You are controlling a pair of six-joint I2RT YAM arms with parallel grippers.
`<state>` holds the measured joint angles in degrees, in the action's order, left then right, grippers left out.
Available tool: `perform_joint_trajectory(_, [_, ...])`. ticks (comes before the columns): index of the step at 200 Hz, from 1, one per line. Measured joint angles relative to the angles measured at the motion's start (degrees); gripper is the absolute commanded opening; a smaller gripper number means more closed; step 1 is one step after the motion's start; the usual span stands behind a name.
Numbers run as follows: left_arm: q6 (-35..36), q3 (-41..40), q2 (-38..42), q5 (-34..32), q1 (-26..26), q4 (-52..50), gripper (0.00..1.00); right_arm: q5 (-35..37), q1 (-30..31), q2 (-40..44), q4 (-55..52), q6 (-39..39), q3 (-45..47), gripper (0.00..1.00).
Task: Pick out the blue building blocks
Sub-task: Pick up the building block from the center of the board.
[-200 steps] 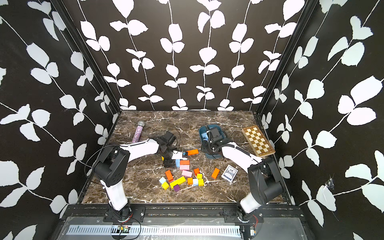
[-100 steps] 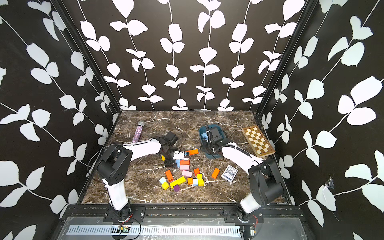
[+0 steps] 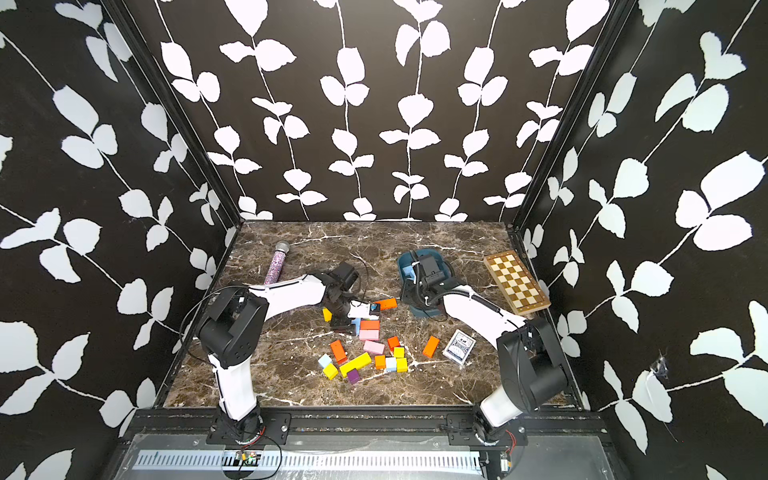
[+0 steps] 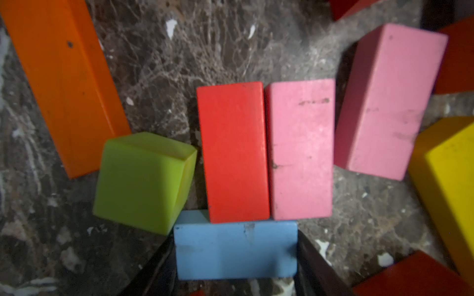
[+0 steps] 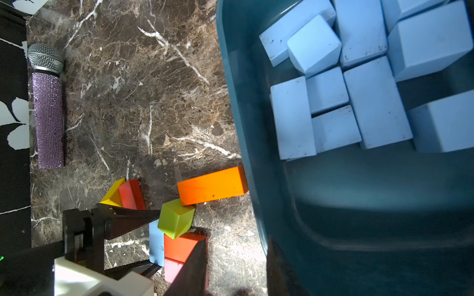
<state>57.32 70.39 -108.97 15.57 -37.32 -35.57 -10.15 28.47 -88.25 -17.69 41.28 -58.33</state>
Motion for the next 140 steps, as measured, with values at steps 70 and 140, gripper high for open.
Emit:
perform_joint_trajectory(70, [1.6,-2.5,3.8,2.9,1.0,1.9,0.39,-5.4,0.0,0.2,-0.3,-1.6,-0.5,0.38])
perform_joint_trajectory(140, [-0.6,-5.4,12.7,11.4,3.9,10.3,0.39,-17.0,-0.2,-2.3,3.8,-0.5,-0.5,0.38])
